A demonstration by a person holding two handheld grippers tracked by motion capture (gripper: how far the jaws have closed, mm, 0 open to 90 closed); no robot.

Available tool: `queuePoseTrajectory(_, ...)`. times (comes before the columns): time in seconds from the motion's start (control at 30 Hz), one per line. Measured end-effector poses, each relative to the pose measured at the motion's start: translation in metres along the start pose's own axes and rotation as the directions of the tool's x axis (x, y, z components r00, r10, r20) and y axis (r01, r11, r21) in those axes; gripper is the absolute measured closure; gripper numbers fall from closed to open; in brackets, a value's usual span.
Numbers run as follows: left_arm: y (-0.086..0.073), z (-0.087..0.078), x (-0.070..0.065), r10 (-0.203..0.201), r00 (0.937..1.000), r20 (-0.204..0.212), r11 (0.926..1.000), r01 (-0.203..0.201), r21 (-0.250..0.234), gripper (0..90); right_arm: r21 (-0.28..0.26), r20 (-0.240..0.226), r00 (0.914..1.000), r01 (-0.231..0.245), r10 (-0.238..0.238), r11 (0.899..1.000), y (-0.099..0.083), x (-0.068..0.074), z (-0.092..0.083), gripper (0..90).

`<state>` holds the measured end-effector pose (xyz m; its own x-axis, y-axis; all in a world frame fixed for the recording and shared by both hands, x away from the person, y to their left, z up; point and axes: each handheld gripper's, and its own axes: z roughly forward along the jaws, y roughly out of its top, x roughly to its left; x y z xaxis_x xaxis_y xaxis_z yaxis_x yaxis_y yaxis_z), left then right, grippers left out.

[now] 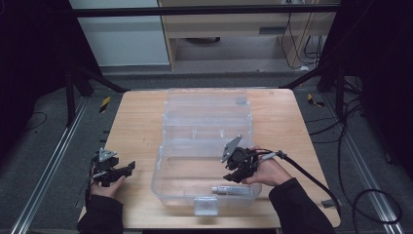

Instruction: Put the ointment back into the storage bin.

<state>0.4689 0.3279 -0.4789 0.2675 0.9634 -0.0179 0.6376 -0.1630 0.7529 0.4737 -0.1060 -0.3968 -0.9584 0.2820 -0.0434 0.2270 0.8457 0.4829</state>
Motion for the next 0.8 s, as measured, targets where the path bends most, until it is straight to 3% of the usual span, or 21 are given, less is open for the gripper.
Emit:
queuePoseTrajectory(0.1,0.000,0.000,0.000,-0.002,1.0000,0.006,1.0000,0.002,0.000,31.3,-0.070,0.033,0.9987,-0.038,0.040,0.997,-0.005,-0.001,-0.011,55.3)
queuePoseTrajectory(0.13,0.000,0.000,0.000,-0.002,1.0000,0.006,1.0000,0.002,0.000,31.9,-0.070,0.033,0.9987,-0.038,0.040,0.997,-0.005,-0.001,-0.011,55.3)
queuePoseTrajectory(0.17,0.000,0.000,0.000,-0.005,0.9999,0.010,1.0000,0.005,0.001,32.8,-0.111,0.051,0.9963,-0.064,0.070,0.992,-0.010,-0.001,-0.017,52.1)
queuePoseTrajectory(0.27,0.000,-0.001,0.000,-0.008,0.9998,0.015,1.0000,0.008,0.003,34.0,-0.143,0.064,0.9929,-0.091,0.101,0.985,-0.014,0.000,-0.022,48.6)
queuePoseTrajectory(0.37,0.000,-0.001,-0.001,-0.016,0.9995,0.025,0.9999,0.016,0.007,37.2,-0.221,0.088,0.9829,-0.139,0.162,0.965,-0.024,0.000,-0.033,43.2)
queuePoseTrajectory(0.4,0.000,-0.001,-0.001,-0.016,0.9995,0.025,0.9999,0.016,0.007,37.7,-0.221,0.088,0.9829,-0.139,0.162,0.965,-0.024,0.000,-0.033,43.2)
queuePoseTrajectory(0.43,0.000,-0.001,-0.001,-0.017,0.9994,0.028,0.9998,0.017,0.008,38.1,-0.254,0.096,0.9766,-0.163,0.193,0.953,-0.030,-0.001,-0.038,40.5)
queuePoseTrajectory(0.67,0.000,-0.001,-0.001,-0.019,0.9994,0.029,0.9998,0.019,0.007,39.0,-0.356,0.138,0.9533,-0.206,0.269,0.912,-0.047,-0.001,-0.056,31.7)
queuePoseTrajectory(0.8,0.000,-0.002,-0.001,-0.020,0.9994,0.028,0.9998,0.019,0.006,39.0,-0.416,0.173,0.9300,-0.230,0.324,0.880,-0.058,-0.002,-0.066,26.2)
